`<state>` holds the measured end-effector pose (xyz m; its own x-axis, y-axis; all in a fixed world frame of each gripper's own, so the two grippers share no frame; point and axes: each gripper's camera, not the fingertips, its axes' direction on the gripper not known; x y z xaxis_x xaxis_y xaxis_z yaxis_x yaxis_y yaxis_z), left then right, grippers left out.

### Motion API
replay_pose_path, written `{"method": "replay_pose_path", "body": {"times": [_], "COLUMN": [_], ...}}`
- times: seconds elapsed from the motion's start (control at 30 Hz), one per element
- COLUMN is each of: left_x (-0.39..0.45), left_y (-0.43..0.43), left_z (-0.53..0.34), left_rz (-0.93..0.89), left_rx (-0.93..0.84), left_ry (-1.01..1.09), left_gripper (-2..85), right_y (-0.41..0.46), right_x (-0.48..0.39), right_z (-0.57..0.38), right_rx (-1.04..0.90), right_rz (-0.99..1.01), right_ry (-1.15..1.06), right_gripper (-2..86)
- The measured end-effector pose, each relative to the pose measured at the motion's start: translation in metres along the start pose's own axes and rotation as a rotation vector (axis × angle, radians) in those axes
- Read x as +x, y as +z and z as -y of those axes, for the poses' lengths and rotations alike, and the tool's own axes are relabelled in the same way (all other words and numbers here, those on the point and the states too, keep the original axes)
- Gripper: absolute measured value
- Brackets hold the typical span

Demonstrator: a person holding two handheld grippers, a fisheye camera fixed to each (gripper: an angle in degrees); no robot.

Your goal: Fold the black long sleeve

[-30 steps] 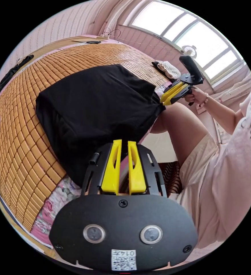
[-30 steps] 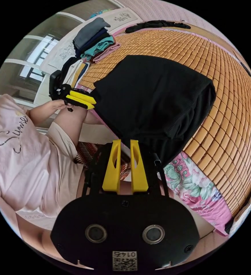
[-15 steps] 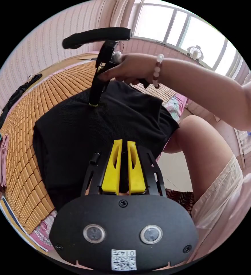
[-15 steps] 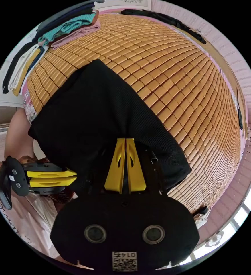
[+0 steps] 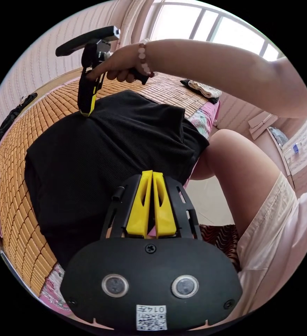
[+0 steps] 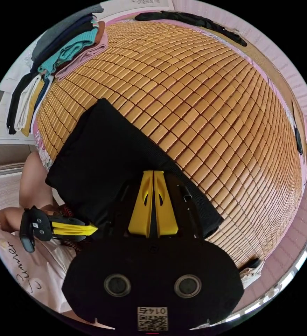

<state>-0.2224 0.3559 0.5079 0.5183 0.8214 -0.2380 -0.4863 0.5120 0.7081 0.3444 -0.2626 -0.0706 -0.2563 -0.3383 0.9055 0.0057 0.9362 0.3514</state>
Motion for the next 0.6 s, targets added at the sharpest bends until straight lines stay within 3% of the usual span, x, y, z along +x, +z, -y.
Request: {"method": "replay_pose_path", "body": {"times": [0.13,0.3,0.47,0.6], "left_x": [0.033,0.074,0.113,0.129], "left_y": [-0.03,-0.028,-0.003,0.022], "left_z": [-0.004,0.006,0.031,0.051], "left_rz": [-0.01,-0.04,-0.038,-0.033], "left_rx": [0.118,0.192,0.161,0.116], "left_ry": [0.077,0.143,0.235,0.242], "left_gripper": [8.4,12.5,16.0,18.8], "right_y": [-0.046,-0.031,-0.001,-0.018], "right_x": [0.027,0.059,0.071,0.079], "right_z": [-0.098,-0.25,-0.291,-0.302], "right_rx": [0.184,0.078,-0.019,0.023], "right_rz": [0.048,0.102,0.313,0.351], "right_ry": [0.158,0.489,0.567,0.531], "right_gripper": [0.4,10.4,9.2,2.2]}}
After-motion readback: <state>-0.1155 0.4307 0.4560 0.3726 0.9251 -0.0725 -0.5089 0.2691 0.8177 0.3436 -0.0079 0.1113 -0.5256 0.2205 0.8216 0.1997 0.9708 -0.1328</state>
